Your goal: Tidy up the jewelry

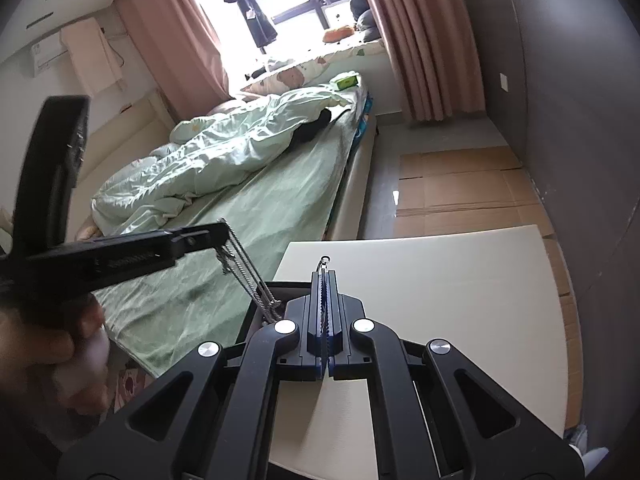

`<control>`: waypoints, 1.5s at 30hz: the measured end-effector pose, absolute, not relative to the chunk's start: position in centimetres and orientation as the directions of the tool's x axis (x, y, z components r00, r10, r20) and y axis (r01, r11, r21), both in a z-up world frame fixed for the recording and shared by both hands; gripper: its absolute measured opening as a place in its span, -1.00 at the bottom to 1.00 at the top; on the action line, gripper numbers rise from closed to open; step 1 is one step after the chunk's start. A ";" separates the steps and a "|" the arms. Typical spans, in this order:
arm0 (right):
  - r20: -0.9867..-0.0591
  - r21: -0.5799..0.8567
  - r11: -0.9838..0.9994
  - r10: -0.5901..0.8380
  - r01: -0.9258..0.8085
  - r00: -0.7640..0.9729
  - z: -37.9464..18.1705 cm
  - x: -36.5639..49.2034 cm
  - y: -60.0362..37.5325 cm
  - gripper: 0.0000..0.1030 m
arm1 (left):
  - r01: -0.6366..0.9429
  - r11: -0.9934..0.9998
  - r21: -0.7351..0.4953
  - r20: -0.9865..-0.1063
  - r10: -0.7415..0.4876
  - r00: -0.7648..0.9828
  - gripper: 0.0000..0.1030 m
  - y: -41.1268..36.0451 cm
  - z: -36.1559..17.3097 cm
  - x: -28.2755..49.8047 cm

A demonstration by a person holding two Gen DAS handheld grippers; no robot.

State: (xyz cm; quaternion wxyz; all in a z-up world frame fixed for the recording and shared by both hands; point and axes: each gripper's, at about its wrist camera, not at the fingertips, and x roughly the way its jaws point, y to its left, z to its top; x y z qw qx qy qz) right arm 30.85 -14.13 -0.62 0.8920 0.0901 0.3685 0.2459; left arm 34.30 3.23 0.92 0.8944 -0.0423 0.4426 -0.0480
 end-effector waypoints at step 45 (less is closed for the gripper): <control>-0.734 0.343 0.884 0.463 -0.318 0.497 -5.6 33.1 -9.7 0.07 | -0.105 0.964 -0.243 -0.736 -0.113 0.667 0.58 13.2 -4.3 29.8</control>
